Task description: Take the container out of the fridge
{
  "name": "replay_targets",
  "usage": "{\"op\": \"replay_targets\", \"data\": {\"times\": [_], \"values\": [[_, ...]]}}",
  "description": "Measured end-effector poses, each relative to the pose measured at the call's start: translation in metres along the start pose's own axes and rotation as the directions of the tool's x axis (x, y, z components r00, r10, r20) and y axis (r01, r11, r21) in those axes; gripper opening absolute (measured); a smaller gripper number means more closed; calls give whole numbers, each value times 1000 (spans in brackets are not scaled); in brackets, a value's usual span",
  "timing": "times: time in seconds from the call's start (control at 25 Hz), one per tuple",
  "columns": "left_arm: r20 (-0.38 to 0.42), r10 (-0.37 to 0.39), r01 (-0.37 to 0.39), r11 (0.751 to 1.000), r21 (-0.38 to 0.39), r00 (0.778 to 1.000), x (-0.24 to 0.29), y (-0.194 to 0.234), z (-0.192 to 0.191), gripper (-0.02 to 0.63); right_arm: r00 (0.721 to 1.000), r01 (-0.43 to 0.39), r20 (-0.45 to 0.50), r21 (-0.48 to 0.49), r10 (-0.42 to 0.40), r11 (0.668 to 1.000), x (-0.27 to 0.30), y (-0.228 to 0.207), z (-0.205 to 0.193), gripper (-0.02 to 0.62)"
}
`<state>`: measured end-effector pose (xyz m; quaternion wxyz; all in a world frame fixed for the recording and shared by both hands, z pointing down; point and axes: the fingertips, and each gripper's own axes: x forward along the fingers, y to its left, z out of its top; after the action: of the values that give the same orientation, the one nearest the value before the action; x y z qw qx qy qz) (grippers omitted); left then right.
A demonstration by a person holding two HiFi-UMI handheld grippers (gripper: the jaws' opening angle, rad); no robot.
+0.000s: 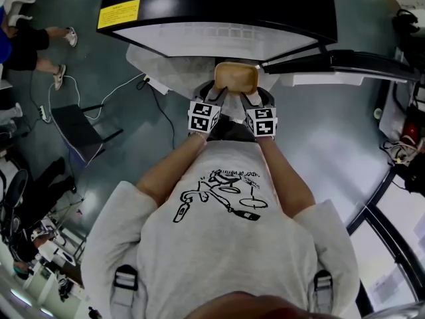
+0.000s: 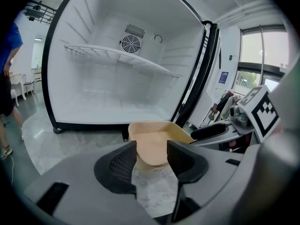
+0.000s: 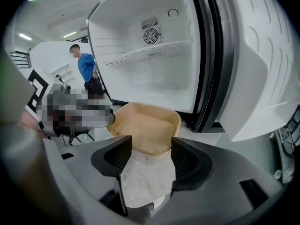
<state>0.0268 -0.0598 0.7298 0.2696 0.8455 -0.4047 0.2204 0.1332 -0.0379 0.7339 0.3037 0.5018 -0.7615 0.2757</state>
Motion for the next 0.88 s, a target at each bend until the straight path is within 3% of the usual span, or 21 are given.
{"op": "replay_targets", "data": {"times": [0.12,0.24,0.44,0.88], "values": [[-8,-13,13,1000,8,1000,4,-3,-4,212,1000,-8,-13,-5,7,1000,3,-1,-4,270],[-15,-53,54,997,48,998,10,-17,-4,166,999,-36,-22,-40,35,999,6,10,-4,268],[-41,-3,4,1000,19,999,18,-19,-10,169,998,-56,-35,-40,54,998,16,24,-6,268],[-29,-6,7,1000,24,1000,12,-16,-2,169,998,-58,14,-38,59,998,6,18,10,250]]}}
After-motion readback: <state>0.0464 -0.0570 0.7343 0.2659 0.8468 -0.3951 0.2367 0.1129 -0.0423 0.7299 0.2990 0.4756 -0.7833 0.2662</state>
